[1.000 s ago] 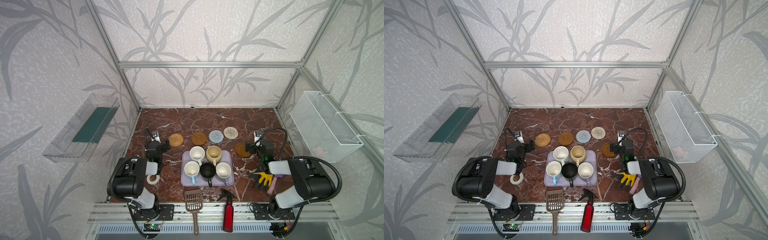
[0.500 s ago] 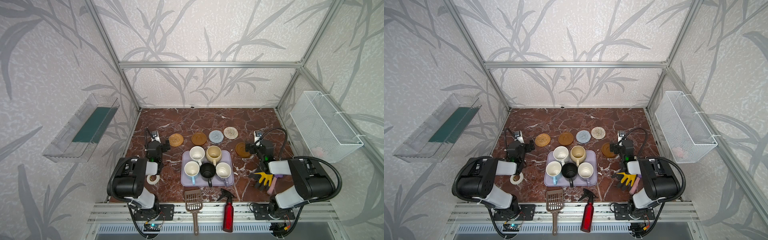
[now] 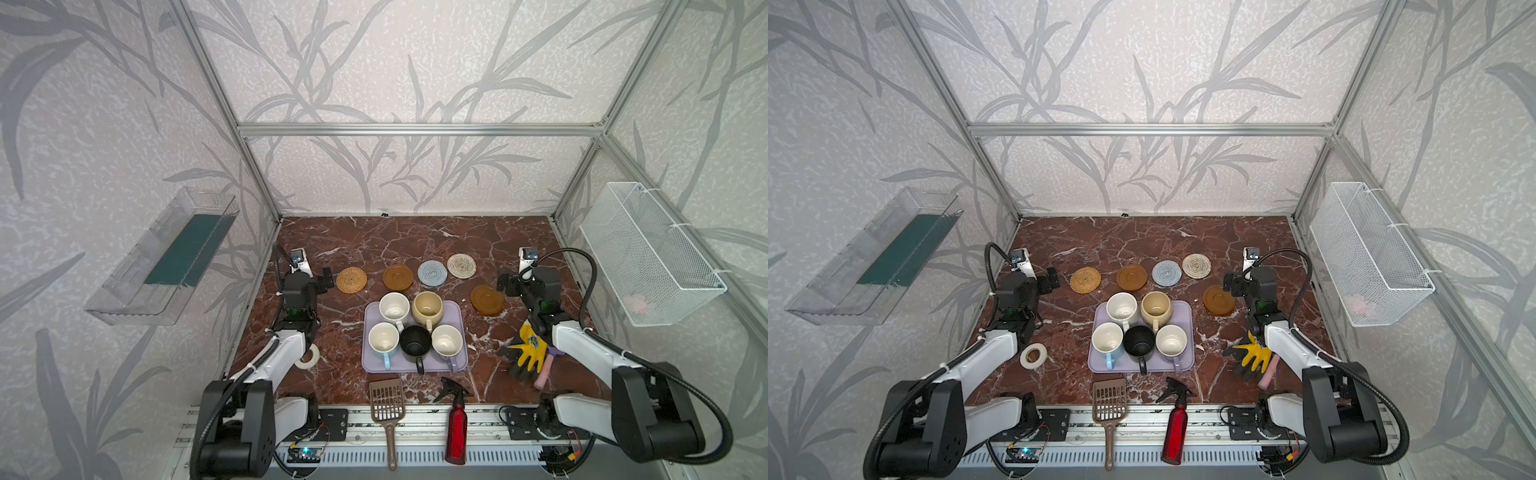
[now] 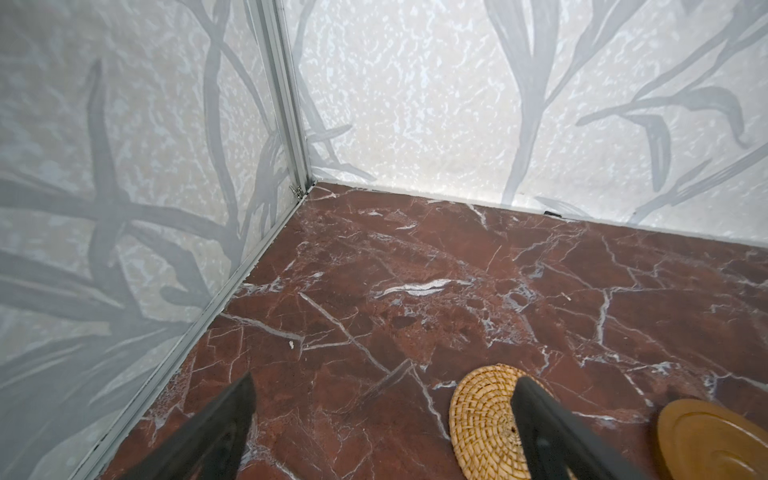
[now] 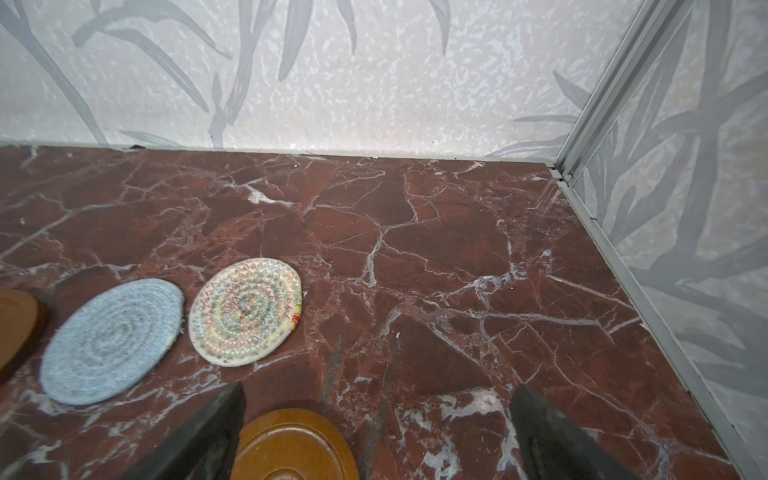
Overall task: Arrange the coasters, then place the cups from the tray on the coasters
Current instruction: 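Raise both arms and reach forward toward the row of coasters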
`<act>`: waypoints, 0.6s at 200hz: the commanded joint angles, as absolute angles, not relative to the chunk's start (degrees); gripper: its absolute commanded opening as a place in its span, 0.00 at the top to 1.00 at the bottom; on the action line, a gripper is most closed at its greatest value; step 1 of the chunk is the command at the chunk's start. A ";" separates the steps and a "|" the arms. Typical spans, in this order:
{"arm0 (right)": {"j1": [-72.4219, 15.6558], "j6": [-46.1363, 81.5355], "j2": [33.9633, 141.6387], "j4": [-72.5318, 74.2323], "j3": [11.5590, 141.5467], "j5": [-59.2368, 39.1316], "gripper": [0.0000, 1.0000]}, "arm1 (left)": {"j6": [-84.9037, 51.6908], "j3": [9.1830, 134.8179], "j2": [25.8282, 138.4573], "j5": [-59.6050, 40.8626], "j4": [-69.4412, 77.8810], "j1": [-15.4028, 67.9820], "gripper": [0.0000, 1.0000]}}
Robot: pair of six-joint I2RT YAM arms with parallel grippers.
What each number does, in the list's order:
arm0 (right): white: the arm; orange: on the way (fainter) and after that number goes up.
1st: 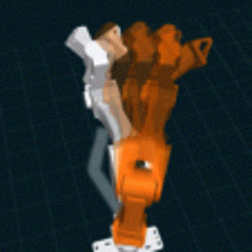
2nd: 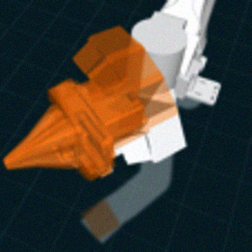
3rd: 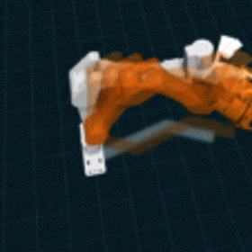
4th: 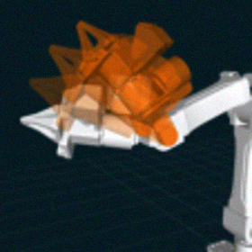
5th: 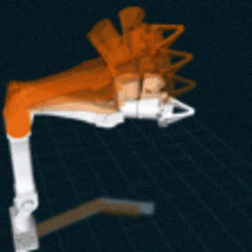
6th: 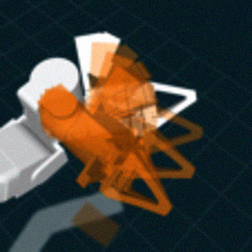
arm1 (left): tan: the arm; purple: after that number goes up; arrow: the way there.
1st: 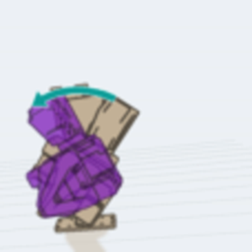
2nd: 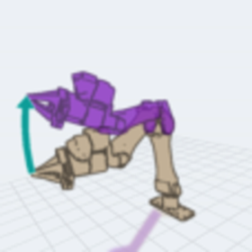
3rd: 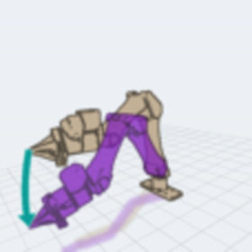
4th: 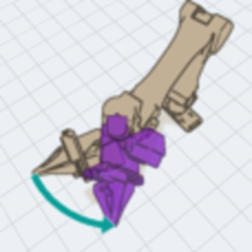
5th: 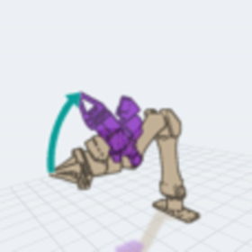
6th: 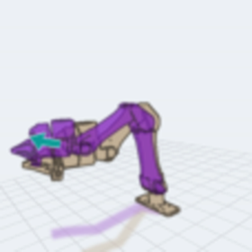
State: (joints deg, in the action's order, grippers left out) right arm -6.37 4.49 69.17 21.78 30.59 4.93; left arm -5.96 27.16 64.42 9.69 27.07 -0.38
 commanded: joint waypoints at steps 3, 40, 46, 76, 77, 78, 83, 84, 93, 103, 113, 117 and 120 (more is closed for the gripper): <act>-6.51 11.81 66.31 8.27 34.63 0.29 0.01 | -13.92 29.71 60.06 7.65 14.69 -0.32 0.01; -6.84 15.43 63.54 -2.63 39.19 -8.81 0.01 | -25.23 38.89 57.13 0.66 -3.42 -0.33 0.01; -7.14 16.34 63.01 -3.61 39.36 -9.40 0.01 | -25.99 39.02 56.39 -0.49 -3.56 -0.33 0.01; -11.20 16.82 59.71 -8.21 39.65 -7.40 0.01 | -27.26 42.39 53.61 -5.06 -11.57 -0.30 0.01; -11.40 16.80 59.61 -8.32 39.64 -7.22 0.01 | -27.30 42.60 53.57 -5.12 -11.94 -0.33 0.01; -11.68 16.79 59.51 -8.42 39.73 -7.04 0.01 | -27.36 42.79 53.59 -5.24 -12.30 -0.34 0.01; -12.78 16.79 58.98 -8.96 39.83 -6.08 0.01 | -27.80 43.51 53.66 -6.06 -13.98 -0.31 0.01; -12.94 16.79 58.89 -9.09 39.91 -5.98 0.01 | -27.92 43.77 53.68 -6.19 -14.33 -0.29 0.01; -14.72 16.69 58.20 -10.04 40.38 -4.93 0.01 | -28.77 45.26 54.08 -7.57 -17.24 -0.14 0.01; -16.75 16.57 57.69 -10.84 41.22 -4.04 0.01 | -29.76 46.53 54.77 -9.89 -20.32 -0.04 0.02; -18.72 16.44 57.57 -11.49 42.26 -3.00 0.01 | -30.04 47.82 55.82 -12.42 -22.87 0.16 0.02; -19.58 16.50 57.57 -11.81 42.77 -2.40 0.01 | -30.10 48.33 56.38 -12.84 -23.62 0.33 0.02; -20.18 16.44 57.61 -12.00 43.11 -1.93 0.01 | -30.33 48.62 56.78 -12.93 -24.10 0.67 0.02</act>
